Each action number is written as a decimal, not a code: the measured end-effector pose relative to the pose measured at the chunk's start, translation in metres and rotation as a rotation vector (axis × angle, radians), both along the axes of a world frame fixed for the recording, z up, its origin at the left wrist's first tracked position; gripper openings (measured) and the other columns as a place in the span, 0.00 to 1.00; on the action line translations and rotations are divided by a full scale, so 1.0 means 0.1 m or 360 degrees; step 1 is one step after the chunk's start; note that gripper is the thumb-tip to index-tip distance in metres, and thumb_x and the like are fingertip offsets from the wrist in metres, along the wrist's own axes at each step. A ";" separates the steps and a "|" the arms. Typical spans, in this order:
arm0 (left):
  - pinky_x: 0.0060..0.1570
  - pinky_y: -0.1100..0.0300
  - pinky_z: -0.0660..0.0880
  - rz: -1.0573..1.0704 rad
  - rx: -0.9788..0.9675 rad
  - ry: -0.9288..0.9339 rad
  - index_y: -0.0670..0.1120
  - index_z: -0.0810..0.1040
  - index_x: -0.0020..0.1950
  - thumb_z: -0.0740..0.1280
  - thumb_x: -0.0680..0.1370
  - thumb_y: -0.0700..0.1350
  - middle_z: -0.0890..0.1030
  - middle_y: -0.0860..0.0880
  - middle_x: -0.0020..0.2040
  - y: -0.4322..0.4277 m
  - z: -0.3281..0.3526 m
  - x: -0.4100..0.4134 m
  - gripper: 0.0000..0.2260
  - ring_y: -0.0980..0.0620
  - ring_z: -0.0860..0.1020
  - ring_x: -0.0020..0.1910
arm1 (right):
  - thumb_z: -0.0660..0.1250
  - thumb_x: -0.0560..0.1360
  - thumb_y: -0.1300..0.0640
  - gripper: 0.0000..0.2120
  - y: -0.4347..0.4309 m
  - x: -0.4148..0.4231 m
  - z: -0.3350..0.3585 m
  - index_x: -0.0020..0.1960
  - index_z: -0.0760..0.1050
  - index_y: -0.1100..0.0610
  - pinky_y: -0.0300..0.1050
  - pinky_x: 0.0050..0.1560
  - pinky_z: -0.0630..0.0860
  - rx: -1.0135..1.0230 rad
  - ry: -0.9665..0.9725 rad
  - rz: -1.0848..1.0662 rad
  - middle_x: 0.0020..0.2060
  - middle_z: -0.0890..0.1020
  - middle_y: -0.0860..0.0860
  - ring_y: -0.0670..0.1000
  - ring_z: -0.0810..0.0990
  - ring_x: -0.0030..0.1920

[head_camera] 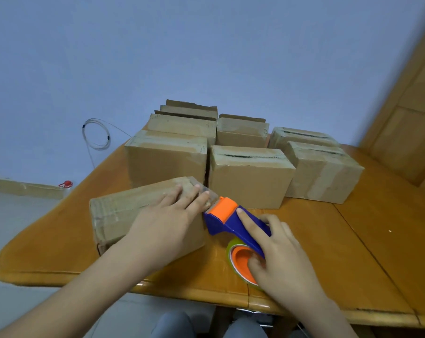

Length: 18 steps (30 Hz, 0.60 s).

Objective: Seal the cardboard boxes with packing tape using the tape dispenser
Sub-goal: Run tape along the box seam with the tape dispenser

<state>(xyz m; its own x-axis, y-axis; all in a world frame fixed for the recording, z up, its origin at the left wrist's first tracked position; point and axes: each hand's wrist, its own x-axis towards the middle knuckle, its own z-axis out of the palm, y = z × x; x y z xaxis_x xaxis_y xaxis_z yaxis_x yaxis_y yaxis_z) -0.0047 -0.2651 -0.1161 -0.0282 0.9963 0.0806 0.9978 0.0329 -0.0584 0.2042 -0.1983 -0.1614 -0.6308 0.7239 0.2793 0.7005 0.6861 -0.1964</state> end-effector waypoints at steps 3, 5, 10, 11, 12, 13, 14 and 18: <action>0.67 0.52 0.67 -0.0017 0.0314 0.0049 0.52 0.54 0.79 0.59 0.81 0.46 0.57 0.49 0.78 0.03 -0.11 -0.01 0.27 0.44 0.60 0.76 | 0.67 0.74 0.53 0.45 -0.02 -0.07 -0.04 0.73 0.37 0.33 0.36 0.53 0.72 0.0086 0.0141 0.0056 0.69 0.55 0.44 0.41 0.56 0.62; 0.50 0.50 0.79 -0.0033 0.0362 0.0052 0.49 0.74 0.69 0.74 0.71 0.46 0.77 0.46 0.66 0.06 -0.19 -0.06 0.26 0.42 0.78 0.62 | 0.74 0.68 0.60 0.47 0.00 -0.06 -0.14 0.76 0.50 0.39 0.41 0.45 0.79 0.0161 0.0240 0.0065 0.69 0.60 0.45 0.45 0.63 0.62; 0.61 0.55 0.73 0.0006 0.0451 -0.0093 0.57 0.56 0.78 0.63 0.80 0.50 0.57 0.55 0.77 0.05 -0.21 0.00 0.28 0.47 0.63 0.75 | 0.76 0.63 0.68 0.47 0.03 -0.06 -0.18 0.74 0.59 0.42 0.45 0.42 0.79 0.0236 0.0250 0.0056 0.70 0.66 0.47 0.53 0.74 0.55; 0.62 0.55 0.71 -0.0004 0.0508 -0.0114 0.58 0.52 0.78 0.59 0.82 0.50 0.53 0.56 0.77 0.05 -0.20 0.00 0.27 0.49 0.59 0.77 | 0.76 0.63 0.69 0.47 0.04 -0.06 -0.17 0.74 0.60 0.42 0.45 0.42 0.79 0.0227 0.0244 0.0050 0.70 0.65 0.47 0.53 0.74 0.55; 0.62 0.56 0.70 -0.0012 0.0527 -0.0110 0.58 0.51 0.78 0.57 0.82 0.50 0.51 0.57 0.78 0.05 -0.19 0.00 0.26 0.50 0.57 0.77 | 0.75 0.63 0.69 0.47 0.04 -0.06 -0.16 0.74 0.60 0.42 0.45 0.41 0.78 0.0214 0.0237 0.0044 0.70 0.64 0.47 0.53 0.73 0.54; 0.62 0.57 0.69 -0.0005 0.0510 -0.0105 0.59 0.48 0.79 0.55 0.83 0.50 0.49 0.58 0.78 0.05 -0.19 0.01 0.26 0.51 0.54 0.78 | 0.75 0.63 0.69 0.48 0.04 -0.06 -0.15 0.74 0.60 0.42 0.45 0.41 0.78 0.0193 0.0221 0.0045 0.70 0.64 0.47 0.53 0.73 0.54; 0.62 0.59 0.68 0.0020 0.0460 -0.0122 0.60 0.46 0.78 0.52 0.84 0.50 0.47 0.59 0.78 0.06 -0.18 0.01 0.25 0.52 0.52 0.78 | 0.75 0.63 0.69 0.48 0.03 -0.06 -0.14 0.74 0.59 0.41 0.44 0.41 0.78 0.0160 0.0202 0.0057 0.70 0.63 0.47 0.53 0.73 0.53; 0.61 0.60 0.68 0.0077 0.0443 -0.0153 0.62 0.47 0.78 0.51 0.84 0.51 0.48 0.61 0.78 0.07 -0.18 0.01 0.24 0.55 0.50 0.78 | 0.73 0.69 0.65 0.49 -0.01 -0.05 -0.12 0.75 0.48 0.35 0.46 0.48 0.76 0.0059 0.0096 0.0018 0.72 0.55 0.43 0.52 0.68 0.59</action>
